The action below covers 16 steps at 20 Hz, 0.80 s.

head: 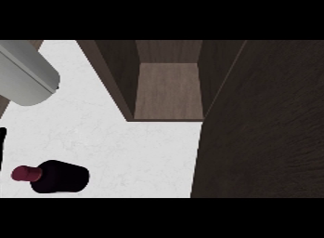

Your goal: Pick up the wine, place it into the cabinet and close the cabinet

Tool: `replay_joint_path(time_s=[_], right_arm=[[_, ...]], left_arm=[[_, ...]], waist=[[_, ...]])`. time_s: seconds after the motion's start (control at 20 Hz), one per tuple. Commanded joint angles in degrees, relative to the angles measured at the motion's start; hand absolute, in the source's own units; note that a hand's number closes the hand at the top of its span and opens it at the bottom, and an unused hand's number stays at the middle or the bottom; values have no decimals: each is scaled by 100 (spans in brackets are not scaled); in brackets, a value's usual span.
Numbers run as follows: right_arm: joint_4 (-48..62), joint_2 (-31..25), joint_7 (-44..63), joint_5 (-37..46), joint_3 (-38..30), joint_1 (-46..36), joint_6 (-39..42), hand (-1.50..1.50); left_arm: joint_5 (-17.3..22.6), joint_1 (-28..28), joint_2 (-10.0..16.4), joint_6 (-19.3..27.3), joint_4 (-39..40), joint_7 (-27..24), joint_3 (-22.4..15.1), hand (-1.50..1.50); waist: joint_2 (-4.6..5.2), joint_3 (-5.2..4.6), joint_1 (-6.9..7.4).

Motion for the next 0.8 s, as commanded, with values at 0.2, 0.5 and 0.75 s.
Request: replay_joint_path(time_s=[0.2,0.5,0.75], right_arm=[[-263,-11,-304,-416,-261,451,249,-150],[-400,142,223,-178,26,-38,-31,-150],[-241,190,245,75,58,-274,-116,-150]], left_arm=[[1214,595,33,-875,835,-964,1176,-150],[1404,622,-100,-1397,1859,-1614,1376,-150],[1608,682,-172,-1859,2598,-2112,1596,-150]], waist=[[4,4,-6],[5,2,-12],[6,2,-1]])
